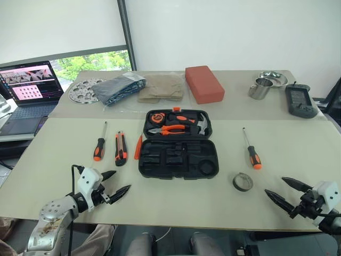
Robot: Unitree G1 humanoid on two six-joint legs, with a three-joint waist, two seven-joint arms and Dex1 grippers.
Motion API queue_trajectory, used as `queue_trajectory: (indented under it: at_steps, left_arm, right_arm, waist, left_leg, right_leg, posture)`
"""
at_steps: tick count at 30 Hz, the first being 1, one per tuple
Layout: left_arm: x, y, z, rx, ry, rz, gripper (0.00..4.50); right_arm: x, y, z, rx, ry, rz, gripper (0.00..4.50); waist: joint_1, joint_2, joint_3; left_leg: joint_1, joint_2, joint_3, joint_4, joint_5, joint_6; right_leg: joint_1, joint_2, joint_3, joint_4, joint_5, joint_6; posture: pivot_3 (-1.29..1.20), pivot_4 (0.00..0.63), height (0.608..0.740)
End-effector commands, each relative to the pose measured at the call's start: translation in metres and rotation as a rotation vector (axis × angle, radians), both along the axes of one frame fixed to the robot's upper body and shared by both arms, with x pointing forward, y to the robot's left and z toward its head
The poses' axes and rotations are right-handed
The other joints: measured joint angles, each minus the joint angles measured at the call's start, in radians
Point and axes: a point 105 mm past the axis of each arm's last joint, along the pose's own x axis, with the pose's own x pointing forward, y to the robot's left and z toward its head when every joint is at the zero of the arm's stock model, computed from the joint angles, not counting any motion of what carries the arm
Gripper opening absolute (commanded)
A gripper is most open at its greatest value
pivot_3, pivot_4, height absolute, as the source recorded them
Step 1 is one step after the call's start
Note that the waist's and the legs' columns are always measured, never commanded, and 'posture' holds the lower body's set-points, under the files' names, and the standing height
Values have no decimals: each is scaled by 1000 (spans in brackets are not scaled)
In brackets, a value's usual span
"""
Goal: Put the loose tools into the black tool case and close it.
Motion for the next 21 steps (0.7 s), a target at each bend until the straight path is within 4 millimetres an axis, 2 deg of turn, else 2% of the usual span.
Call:
queue_trajectory:
  at_steps: [1,10,16,21]
  left_arm:
    - [-6,2,-3,6,21,7,4500]
    - [-5,7,6,-4,-16,48,4500]
    - [-6,8,20,-22,-56,90,4500]
    - [0,18,55,-103,-150,185,4500]
  right_arm:
    - [3,-4,14,-29,-52,5,4461]
    - [4,-3,21,-35,-61,25,4461]
    - [12,2,36,-23,-97,49,4461]
    - [27,24,70,13,-158,143,4461]
  waist:
    - [0,0,0]
    - [-1,0,0]
    - [-1,-1,0]
    - [-2,-1,1]
  left_leg:
    - [0,0,0,0,0,0]
    - [0,0,0,0,0,0]
    - [0,0,0,0,0,0]
    - [-1,1,0,0,0,0]
  right_leg:
    - [0,0,0,0,0,0]
    - [0,0,0,0,0,0]
    - [0,0,0,0,0,0]
    - [0,0,0,0,0,0]
  posture:
    - [0,150,740]
    - [0,150,740]
    - [0,150,740]
    - [0,150,740]
